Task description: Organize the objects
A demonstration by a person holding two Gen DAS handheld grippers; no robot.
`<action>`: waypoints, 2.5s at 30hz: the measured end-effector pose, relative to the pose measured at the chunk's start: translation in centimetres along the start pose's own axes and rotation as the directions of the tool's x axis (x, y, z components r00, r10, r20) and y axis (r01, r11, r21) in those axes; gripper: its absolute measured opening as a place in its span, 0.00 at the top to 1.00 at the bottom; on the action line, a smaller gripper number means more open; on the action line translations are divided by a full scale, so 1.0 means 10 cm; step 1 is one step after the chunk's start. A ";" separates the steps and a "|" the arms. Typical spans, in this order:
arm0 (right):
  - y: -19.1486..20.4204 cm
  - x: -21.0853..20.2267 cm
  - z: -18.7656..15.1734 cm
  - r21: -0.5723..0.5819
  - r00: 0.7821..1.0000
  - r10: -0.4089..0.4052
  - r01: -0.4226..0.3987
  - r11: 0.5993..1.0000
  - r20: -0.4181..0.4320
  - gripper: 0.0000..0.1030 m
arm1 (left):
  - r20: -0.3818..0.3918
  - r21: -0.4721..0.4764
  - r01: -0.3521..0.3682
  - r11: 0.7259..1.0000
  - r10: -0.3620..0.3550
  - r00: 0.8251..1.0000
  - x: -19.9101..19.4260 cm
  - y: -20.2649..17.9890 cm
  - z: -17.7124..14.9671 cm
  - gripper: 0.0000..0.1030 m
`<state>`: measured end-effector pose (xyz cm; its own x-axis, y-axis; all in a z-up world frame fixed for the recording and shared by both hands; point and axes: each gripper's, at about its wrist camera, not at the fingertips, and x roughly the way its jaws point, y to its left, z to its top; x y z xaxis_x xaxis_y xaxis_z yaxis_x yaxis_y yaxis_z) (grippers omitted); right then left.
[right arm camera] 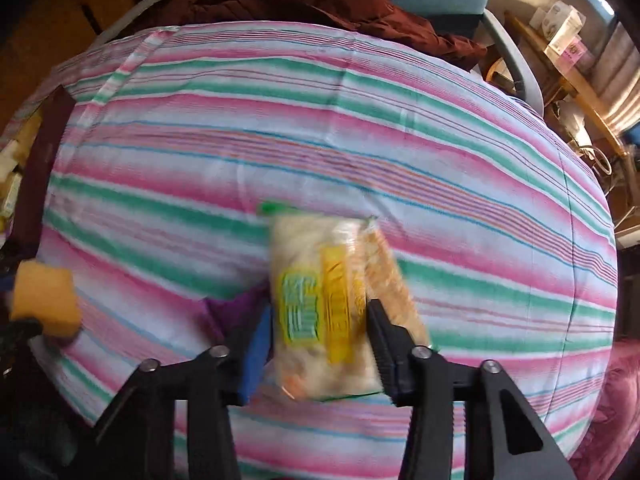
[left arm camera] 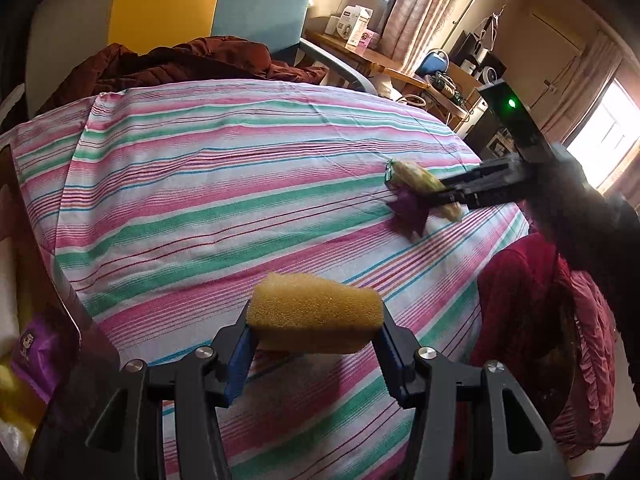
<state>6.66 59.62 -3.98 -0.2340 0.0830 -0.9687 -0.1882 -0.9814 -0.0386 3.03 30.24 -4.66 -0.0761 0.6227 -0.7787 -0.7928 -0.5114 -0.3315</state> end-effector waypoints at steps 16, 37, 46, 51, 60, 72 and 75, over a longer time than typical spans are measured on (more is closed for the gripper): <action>1.08 -0.18 -0.38 0.012 0.986 0.161 -0.162 0.987 0.049 0.58 | 0.016 0.025 -0.062 0.998 0.062 0.998 -0.35 -0.05 -0.26 0.47; 1.06 0.33 -0.21 0.143 0.998 0.056 -0.057 0.988 0.012 0.11 | 0.027 0.053 -0.138 0.989 0.137 0.990 -0.09 0.03 -0.26 0.44; 1.08 0.38 -0.21 0.142 0.999 0.055 -0.054 0.988 0.000 0.05 | 0.044 0.063 -0.159 0.985 0.156 0.987 -0.11 0.05 -0.35 0.47; 1.09 0.37 -0.21 0.140 0.999 0.043 -0.043 0.989 -0.001 0.05 | 0.072 0.046 -0.190 0.981 0.187 0.980 -0.20 0.07 -0.37 0.47; 1.12 0.39 -0.26 0.147 0.999 0.036 -0.033 0.989 -0.021 0.00 | 0.183 0.060 -0.271 0.961 0.256 0.949 -0.55 0.01 -0.32 0.47; 1.21 0.30 -0.50 0.241 1.000 0.005 0.000 0.970 -0.020 0.00 | 0.215 0.034 -0.254 0.967 0.241 0.946 -0.72 0.06 -0.37 0.47; 1.26 0.26 -0.59 0.268 1.000 -0.001 0.005 0.963 -0.014 0.00 | 0.217 0.030 -0.247 0.969 0.235 0.947 -0.74 0.07 -0.39 0.46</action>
<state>9.36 46.48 -8.40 -0.2204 0.0814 -0.9720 -0.4377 -0.8988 0.0240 5.38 22.93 -1.20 -0.3895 0.5989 -0.6997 -0.7673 -0.6313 -0.1132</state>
